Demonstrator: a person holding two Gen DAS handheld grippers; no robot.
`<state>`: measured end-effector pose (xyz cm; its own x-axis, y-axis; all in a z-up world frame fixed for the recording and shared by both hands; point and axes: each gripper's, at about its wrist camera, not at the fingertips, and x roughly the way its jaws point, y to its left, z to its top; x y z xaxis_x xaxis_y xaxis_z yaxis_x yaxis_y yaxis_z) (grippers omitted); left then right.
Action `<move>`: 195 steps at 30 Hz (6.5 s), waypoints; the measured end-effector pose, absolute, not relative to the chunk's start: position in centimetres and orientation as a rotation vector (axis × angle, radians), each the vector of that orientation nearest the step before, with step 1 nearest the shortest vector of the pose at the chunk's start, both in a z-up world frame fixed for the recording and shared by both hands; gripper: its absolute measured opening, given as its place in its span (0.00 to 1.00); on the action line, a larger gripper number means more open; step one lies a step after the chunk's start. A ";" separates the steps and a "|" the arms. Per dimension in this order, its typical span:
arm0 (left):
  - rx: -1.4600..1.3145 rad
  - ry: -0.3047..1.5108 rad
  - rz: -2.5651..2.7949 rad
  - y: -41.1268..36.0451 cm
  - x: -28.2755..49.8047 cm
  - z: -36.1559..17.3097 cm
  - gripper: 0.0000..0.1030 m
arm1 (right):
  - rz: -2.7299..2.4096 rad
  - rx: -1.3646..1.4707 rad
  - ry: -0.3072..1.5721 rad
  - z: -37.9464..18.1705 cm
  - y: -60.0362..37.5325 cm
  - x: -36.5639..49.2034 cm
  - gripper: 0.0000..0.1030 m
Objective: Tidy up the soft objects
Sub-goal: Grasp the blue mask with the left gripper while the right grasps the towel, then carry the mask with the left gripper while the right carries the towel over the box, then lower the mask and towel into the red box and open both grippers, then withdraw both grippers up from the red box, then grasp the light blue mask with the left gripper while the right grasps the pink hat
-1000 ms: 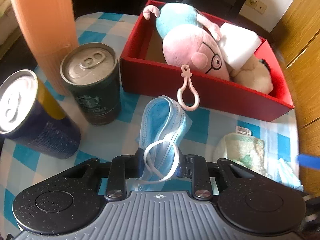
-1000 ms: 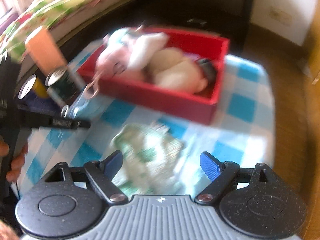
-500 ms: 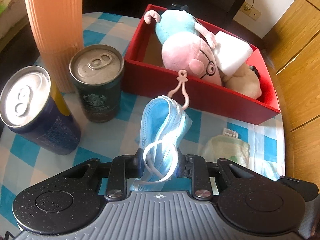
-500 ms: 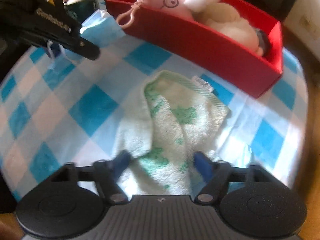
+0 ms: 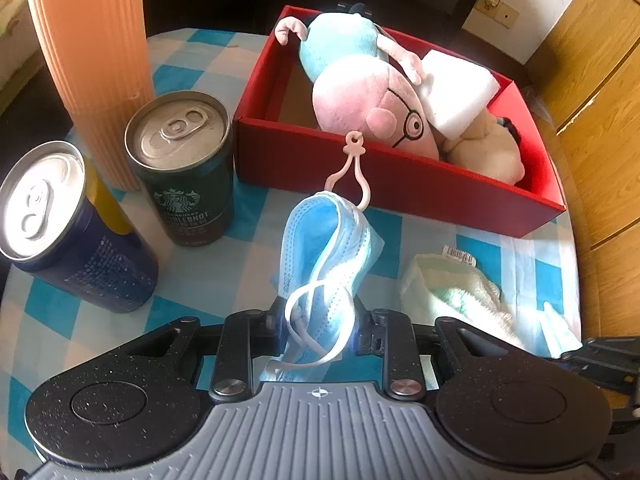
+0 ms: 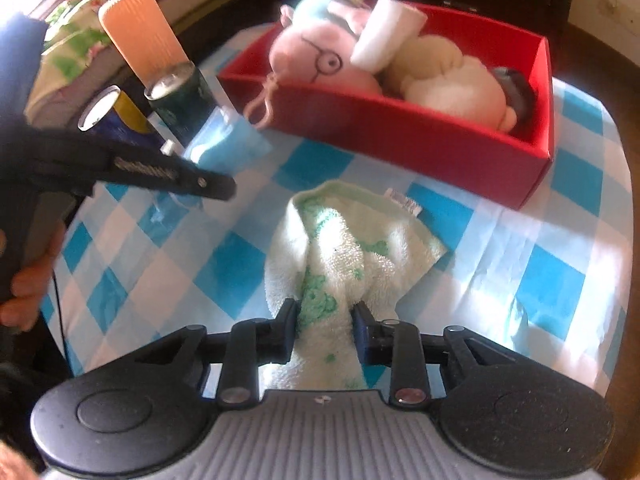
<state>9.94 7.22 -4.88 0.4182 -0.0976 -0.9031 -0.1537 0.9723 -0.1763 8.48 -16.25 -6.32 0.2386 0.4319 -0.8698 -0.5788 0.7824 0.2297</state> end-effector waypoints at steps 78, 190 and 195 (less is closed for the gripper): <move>-0.121 0.729 0.111 3.3 16.5 5.9 0.33 | 0.544 0.366 0.577 7.1 -23.5 15.9 0.00; 0.038 1.198 -0.290 -14.6 10.4 -7.0 0.32 | 0.272 0.412 0.938 -3.4 -37.6 6.4 0.37; 0.040 1.188 -0.220 -11.3 10.0 -6.7 0.27 | 0.328 0.270 0.996 -4.0 -34.3 6.5 0.38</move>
<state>10.05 -11.27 -6.70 0.3545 -0.1491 -0.9231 0.1907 0.9780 -0.0847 6.48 -34.28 -4.02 0.5016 0.3891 -0.7726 -0.1452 0.9183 0.3682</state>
